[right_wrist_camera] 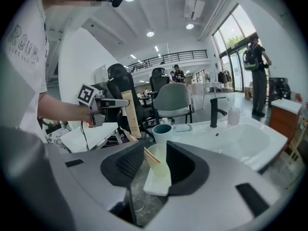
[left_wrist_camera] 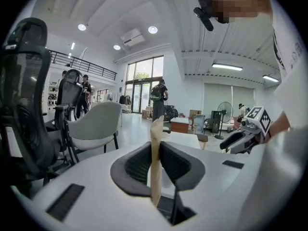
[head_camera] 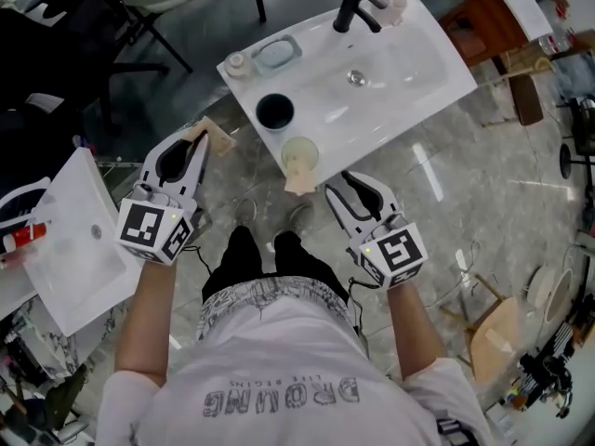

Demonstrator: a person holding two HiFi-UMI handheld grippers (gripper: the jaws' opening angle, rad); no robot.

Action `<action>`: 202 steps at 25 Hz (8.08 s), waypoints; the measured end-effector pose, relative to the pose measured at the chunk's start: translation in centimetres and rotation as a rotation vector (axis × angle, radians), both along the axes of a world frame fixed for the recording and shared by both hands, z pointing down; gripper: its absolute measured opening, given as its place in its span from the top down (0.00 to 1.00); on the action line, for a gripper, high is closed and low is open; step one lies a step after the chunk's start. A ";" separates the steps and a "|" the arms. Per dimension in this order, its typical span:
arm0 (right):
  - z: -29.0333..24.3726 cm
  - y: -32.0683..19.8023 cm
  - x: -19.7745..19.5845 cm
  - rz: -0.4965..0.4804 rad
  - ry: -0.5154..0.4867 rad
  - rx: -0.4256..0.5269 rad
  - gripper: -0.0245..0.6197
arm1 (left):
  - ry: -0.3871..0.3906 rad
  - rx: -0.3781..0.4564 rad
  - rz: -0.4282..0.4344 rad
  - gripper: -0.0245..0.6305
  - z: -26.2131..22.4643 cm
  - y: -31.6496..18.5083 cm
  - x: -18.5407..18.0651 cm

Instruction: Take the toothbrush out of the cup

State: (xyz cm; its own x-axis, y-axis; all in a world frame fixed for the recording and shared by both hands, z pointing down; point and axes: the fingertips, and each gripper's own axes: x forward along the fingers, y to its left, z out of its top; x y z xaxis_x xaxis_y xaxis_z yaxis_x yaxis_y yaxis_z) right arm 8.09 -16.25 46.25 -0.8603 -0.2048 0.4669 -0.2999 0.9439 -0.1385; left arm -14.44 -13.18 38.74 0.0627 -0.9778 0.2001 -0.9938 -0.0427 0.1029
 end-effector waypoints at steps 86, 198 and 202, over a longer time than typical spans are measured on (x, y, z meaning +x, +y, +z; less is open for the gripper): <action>-1.4 -1.4 -6.6 -0.068 -0.073 0.206 0.90 | 0.040 -0.015 -0.035 0.86 1.2 0.5 -1.4; -11.8 -0.5 0.9 0.483 -0.024 0.411 0.90 | 0.016 0.254 0.428 0.86 -11.5 -6.6 3.6; -11.7 -0.6 0.8 0.477 -0.022 0.413 0.90 | 0.016 0.251 0.429 0.86 -11.3 -6.7 3.6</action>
State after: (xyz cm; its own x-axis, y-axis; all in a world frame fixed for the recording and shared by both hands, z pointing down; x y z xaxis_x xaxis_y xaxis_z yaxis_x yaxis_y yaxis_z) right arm 8.85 -16.82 34.55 -0.6384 -0.7277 0.2509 -0.7020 0.6841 0.1980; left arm -10.81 -19.87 27.49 0.4709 -0.8812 -0.0429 -0.8797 -0.4726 0.0523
